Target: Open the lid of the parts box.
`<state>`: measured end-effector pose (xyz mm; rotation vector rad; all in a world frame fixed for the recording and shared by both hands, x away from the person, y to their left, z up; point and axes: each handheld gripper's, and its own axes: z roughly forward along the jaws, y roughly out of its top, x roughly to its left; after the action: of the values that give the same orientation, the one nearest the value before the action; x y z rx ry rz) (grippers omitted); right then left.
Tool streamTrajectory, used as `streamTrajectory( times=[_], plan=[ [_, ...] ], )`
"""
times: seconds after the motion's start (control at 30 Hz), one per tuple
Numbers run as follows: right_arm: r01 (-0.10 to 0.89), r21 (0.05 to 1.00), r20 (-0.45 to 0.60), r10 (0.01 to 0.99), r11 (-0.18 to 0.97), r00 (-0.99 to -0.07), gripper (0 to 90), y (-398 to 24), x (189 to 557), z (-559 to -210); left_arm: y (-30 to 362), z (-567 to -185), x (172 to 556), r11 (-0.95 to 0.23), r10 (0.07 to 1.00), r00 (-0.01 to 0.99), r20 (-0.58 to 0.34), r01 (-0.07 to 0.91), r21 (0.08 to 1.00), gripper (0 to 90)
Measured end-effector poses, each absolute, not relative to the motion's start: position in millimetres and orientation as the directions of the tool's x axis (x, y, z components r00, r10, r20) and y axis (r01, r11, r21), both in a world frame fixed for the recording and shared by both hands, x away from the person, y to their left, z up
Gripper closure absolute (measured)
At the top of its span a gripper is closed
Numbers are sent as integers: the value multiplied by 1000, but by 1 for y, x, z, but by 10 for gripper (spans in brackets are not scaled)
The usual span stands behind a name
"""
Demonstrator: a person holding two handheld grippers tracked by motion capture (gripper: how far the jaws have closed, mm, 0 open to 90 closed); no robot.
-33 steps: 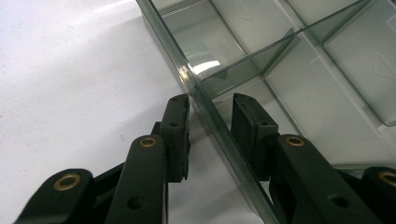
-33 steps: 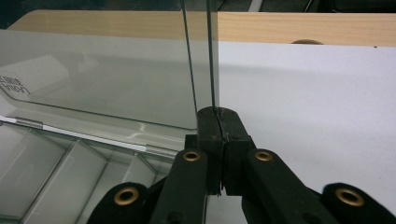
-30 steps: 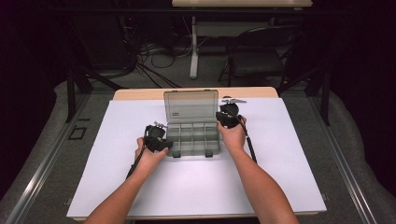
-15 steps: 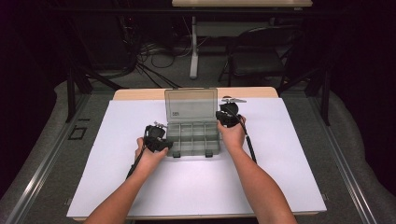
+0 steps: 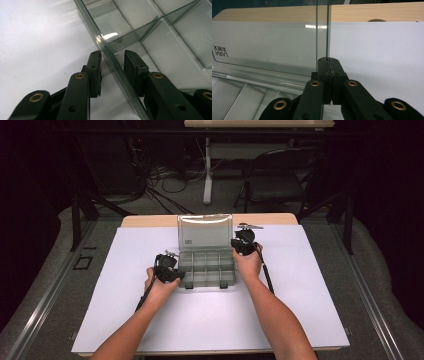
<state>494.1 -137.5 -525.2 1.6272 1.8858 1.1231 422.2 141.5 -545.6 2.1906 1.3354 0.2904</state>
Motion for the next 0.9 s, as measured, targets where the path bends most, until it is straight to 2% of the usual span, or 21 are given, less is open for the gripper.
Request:
streamTrajectory(
  times=[0.9],
  plan=[
    [666, 746, 220, 953, -28, -207, 900, -137, 505, -540, 141, -546, 422, -349, 872, 479, -98, 751, 560, 675]
  ],
)
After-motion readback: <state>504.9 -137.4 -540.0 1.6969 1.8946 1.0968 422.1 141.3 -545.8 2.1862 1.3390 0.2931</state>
